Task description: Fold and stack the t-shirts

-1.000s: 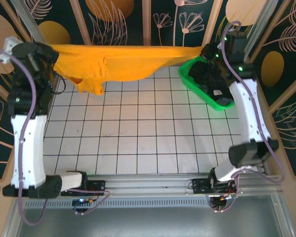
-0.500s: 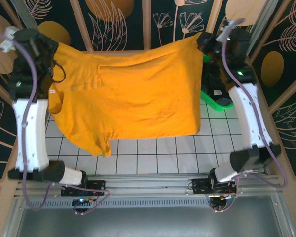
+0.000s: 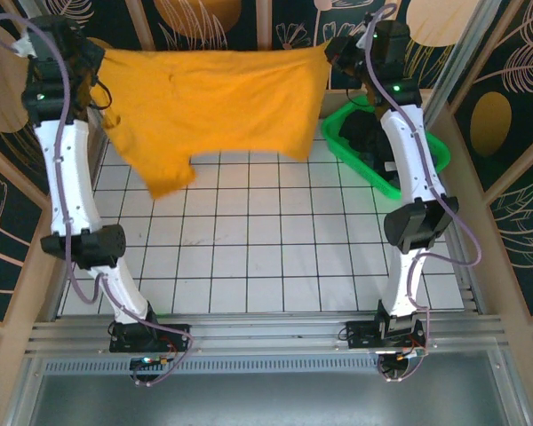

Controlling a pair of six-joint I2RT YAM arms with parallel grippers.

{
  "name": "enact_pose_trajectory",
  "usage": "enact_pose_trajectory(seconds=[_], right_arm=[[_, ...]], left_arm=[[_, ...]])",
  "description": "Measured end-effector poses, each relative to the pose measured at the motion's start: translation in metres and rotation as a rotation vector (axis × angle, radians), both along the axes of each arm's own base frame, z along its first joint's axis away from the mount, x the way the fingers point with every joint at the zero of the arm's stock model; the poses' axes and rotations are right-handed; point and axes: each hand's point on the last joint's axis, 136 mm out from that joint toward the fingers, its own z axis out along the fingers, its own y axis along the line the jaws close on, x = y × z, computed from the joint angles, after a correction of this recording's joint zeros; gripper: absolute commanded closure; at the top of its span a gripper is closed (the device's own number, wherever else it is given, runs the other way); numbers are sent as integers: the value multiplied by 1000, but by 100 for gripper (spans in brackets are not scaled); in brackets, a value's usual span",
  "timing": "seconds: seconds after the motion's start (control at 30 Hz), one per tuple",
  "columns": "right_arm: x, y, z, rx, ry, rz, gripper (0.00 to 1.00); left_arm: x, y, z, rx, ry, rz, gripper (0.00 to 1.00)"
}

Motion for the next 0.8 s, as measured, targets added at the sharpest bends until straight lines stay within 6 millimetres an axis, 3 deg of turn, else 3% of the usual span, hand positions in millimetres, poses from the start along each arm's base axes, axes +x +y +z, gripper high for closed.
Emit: enact_pose_trajectory(seconds=[0.07, 0.17, 0.23, 0.3, 0.37, 0.4, 0.47, 0.53, 0.6, 0.63, 0.7, 0.8], right_arm=[[-9, -7, 12, 1, -17, -22, 100], [-32, -19, 3, -12, 21, -55, 100], [-54, -26, -13, -25, 64, -74, 100], [-76, -32, -33, -38, 107, -85, 100], [-99, -38, -63, -53, 161, -94, 100], [-111, -41, -85, -64, 200, -100, 95], [-129, -45, -131, -78, 286, -105, 71], [-142, -49, -188, -101, 408, -111, 53], [-155, -53, -246, -134, 535, -116, 44], [-164, -56, -274, -154, 603, -123, 37], [-180, -62, -314, -192, 700, -134, 37], [-191, -68, -336, -228, 762, -154, 38]], left_arm=[[-34, -1, 26, 9, -54, 12, 100], [-91, 0, 51, 25, -114, 51, 100], [-126, 1, 51, 30, -129, 76, 100], [-151, 0, 32, 25, -115, 85, 100], [-167, -3, -8, 3, -63, 83, 90], [-170, -5, -40, -16, -13, 77, 84], [-168, -9, -112, -67, 119, 68, 66], [-168, -14, -203, -117, 312, 56, 47], [-178, -19, -277, -159, 491, 53, 38], [-186, -21, -304, -170, 557, 53, 38], [-203, -25, -338, -188, 659, 48, 38], [-210, -29, -352, -200, 699, 34, 39]])
